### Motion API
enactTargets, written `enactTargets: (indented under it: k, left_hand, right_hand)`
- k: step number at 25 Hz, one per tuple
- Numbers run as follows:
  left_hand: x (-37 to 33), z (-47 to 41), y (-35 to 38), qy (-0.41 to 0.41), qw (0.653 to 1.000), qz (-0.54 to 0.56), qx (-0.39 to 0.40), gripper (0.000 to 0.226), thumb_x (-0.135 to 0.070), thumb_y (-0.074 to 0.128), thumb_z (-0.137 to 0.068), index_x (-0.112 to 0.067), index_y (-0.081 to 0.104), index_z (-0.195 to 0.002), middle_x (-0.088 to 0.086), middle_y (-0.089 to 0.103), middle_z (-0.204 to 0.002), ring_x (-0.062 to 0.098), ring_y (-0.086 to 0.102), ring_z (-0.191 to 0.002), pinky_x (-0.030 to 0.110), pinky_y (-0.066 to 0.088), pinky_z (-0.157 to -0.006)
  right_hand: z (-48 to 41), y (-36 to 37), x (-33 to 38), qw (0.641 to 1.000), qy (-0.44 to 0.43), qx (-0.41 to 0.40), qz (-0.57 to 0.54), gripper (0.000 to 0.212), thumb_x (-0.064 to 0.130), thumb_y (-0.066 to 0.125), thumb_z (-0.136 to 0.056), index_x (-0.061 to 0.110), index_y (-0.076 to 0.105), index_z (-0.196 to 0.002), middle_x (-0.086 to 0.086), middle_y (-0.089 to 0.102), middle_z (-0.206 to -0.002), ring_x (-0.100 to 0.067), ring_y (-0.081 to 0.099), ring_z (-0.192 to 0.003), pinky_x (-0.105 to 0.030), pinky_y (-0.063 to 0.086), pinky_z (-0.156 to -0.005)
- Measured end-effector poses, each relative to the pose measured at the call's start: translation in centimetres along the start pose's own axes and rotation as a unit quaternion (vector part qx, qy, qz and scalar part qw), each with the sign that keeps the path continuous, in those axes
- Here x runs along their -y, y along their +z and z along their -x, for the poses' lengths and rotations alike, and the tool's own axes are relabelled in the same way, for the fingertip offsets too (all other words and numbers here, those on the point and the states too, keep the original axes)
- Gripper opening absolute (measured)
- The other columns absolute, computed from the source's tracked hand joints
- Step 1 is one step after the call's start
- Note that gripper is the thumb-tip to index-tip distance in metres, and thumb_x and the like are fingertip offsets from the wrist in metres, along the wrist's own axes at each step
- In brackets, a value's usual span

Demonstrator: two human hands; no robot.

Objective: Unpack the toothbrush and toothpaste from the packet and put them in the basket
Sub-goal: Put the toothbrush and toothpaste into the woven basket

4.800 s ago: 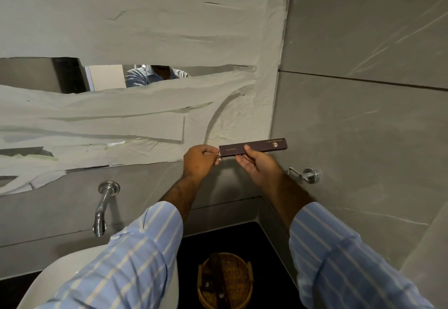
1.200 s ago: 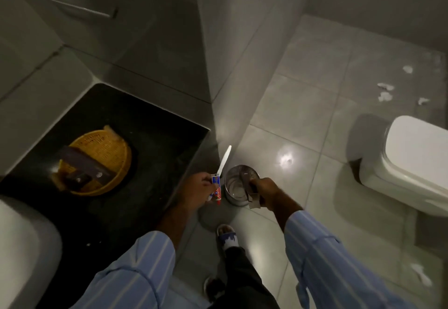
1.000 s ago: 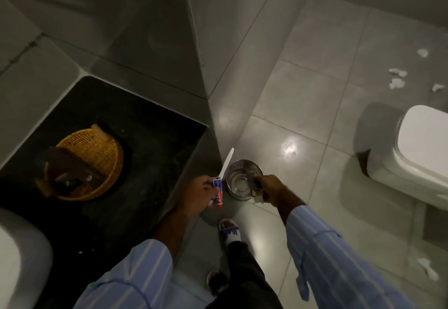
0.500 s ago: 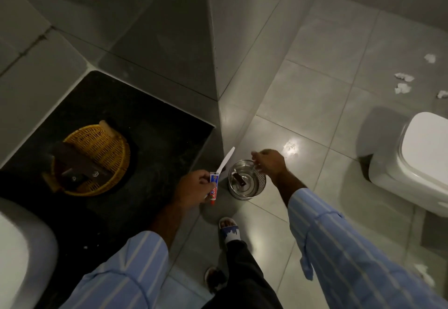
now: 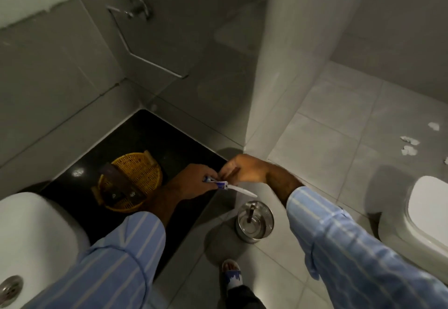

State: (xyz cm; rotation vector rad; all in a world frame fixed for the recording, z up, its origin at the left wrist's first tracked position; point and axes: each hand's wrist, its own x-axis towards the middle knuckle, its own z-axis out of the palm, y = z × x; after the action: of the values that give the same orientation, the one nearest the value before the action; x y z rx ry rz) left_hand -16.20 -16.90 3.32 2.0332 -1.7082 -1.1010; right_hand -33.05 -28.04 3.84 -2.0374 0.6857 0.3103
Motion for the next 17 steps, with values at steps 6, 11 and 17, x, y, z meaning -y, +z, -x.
enactTargets:
  k: [6, 11, 17]
  left_hand:
    - [1.4, 1.0, -7.5, -0.087, 0.987, 0.096, -0.094, 0.05, -0.019, 0.089, -0.068, -0.014, 0.063, -0.11, 0.004, 0.07, -0.101, 0.018, 0.072, -0.085, 0.031, 0.063, -0.067]
    - [5.4, 3.3, -12.8, -0.163, 0.947, 0.19, -0.202, 0.037, -0.02, 0.088, -0.07, -0.01, 0.067, -0.099, 0.01, 0.073, -0.095, 0.021, 0.073, -0.081, 0.022, 0.057, -0.062]
    - [15.0, 3.8, -17.7, -0.226, 0.916, 0.178, -0.28, 0.022, -0.027, 0.09, -0.062, -0.025, 0.075, -0.078, 0.001, 0.073, -0.084, 0.021, 0.071, -0.085, 0.037, 0.058, -0.08]
  right_hand:
    - [-3.7, -3.2, 5.7, 0.999, -0.048, 0.01, -0.02, 0.066, 0.006, 0.075, -0.076, 0.02, 0.054, -0.137, -0.004, 0.071, -0.111, -0.023, 0.067, -0.101, -0.039, 0.057, -0.091]
    - [-8.6, -3.8, 10.3, 0.987, -0.064, 0.058, -0.139, 0.092, -0.007, 0.076, -0.075, 0.028, 0.033, -0.149, -0.018, 0.067, -0.117, -0.014, 0.07, -0.087, -0.02, 0.059, -0.066]
    - [-17.7, -2.3, 13.9, 0.962, -0.036, 0.011, -0.27, 0.065, -0.011, 0.066, -0.083, 0.015, 0.044, -0.138, -0.026, 0.06, -0.112, -0.038, 0.067, -0.101, -0.049, 0.06, -0.085]
